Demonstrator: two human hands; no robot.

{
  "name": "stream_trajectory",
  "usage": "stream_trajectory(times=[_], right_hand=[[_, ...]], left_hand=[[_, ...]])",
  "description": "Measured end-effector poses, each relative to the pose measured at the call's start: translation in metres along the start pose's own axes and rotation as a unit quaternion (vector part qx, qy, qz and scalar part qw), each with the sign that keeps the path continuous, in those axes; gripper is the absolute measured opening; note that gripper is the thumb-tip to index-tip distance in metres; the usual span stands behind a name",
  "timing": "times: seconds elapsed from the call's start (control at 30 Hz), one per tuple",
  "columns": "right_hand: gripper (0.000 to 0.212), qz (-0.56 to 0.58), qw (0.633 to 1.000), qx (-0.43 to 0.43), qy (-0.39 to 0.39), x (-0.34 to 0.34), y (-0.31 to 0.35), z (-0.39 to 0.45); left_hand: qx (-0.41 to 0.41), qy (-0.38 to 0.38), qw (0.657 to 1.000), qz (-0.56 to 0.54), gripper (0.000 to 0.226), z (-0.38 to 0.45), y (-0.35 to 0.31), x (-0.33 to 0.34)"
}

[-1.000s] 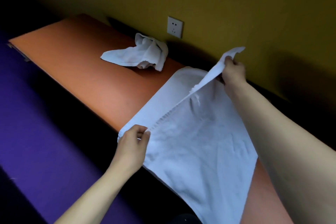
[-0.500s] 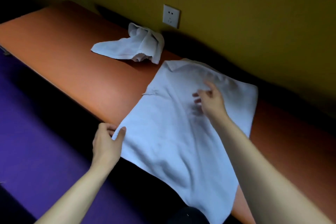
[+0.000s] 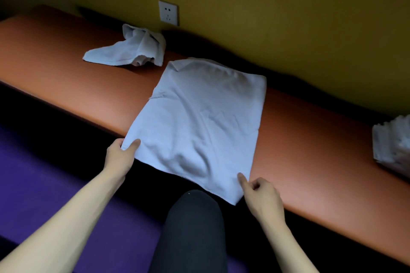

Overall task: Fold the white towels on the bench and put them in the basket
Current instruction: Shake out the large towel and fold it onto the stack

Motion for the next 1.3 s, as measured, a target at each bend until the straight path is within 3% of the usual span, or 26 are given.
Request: stream_trajectory(times=[0.1, 0.17, 0.33, 0.43, 0.57, 0.7, 0.8, 0.93, 1.0, 1.07, 1.1, 1.17, 1.2, 1.3], right_hand=[[0.04, 0.017, 1.0, -0.006, 0.012, 0.016, 0.006, -0.005], [0.03, 0.098, 0.995, 0.02, 0.008, 0.012, 0.003, -0.001], [0.027, 0.249, 0.964, 0.053, -0.077, -0.051, -0.027, 0.021], [0.024, 0.281, 0.953, 0.052, -0.105, -0.088, -0.052, 0.025], [0.009, 0.344, 0.93, 0.027, -0.125, -0.132, -0.066, -0.004], [0.015, 0.406, 0.907, -0.033, -0.11, -0.153, -0.068, -0.02], [0.01, 0.431, 0.895, -0.045, -0.109, -0.155, -0.059, -0.002], [0.013, 0.456, 0.881, -0.041, -0.117, -0.145, -0.025, 0.044], [0.017, 0.457, 0.88, -0.043, -0.124, -0.135, -0.011, 0.07], [0.019, 0.448, 0.883, -0.057, -0.125, -0.125, 0.003, 0.092], [0.02, 0.437, 0.888, -0.064, -0.125, -0.118, 0.009, 0.102], [0.018, 0.41, 0.901, -0.065, -0.123, -0.103, 0.014, 0.12], [0.017, 0.398, 0.907, -0.064, -0.12, -0.096, 0.012, 0.128], [0.013, 0.372, 0.919, -0.066, -0.112, -0.076, 0.002, 0.134]], left_hand=[[-0.032, 0.013, 0.997, -0.076, 0.016, -0.006, -0.009, 0.007], [-0.048, 0.017, 0.991, -0.121, 0.013, -0.013, -0.017, 0.012], [-0.06, 0.056, 0.984, -0.158, 0.015, -0.037, -0.036, 0.034], [-0.048, 0.071, 0.985, -0.148, 0.009, -0.074, -0.041, 0.049], [-0.035, 0.072, 0.99, -0.116, 0.028, -0.122, -0.036, 0.048], [-0.017, 0.067, 0.992, -0.109, 0.033, -0.142, -0.035, 0.036], [-0.005, 0.082, 0.993, -0.087, 0.021, -0.141, -0.043, 0.044], [-0.005, 0.032, 0.996, -0.089, 0.013, -0.119, -0.054, 0.049], [-0.002, 0.034, 0.999, -0.033, 0.018, -0.104, -0.06, 0.054], [0.014, 0.057, 0.993, 0.106, 0.013, -0.086, -0.065, 0.061], [0.036, 0.072, 0.972, 0.219, 0.01, -0.074, -0.07, 0.065], [0.104, 0.069, 0.895, 0.429, 0.017, -0.05, -0.087, 0.075], [0.141, 0.054, 0.863, 0.482, 0.022, -0.036, -0.098, 0.083], [0.27, 0.027, 0.832, 0.484, 0.045, 0.004, -0.132, 0.12]])
Point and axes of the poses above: each hand's wrist, its own z-axis towards the middle knuckle, its own x-axis out of the palm, y = z × x, the point moved 10 cm from there along z, towards the middle knuckle, and after that the axes turned 2 degrees about x, right-handed, at the moved point
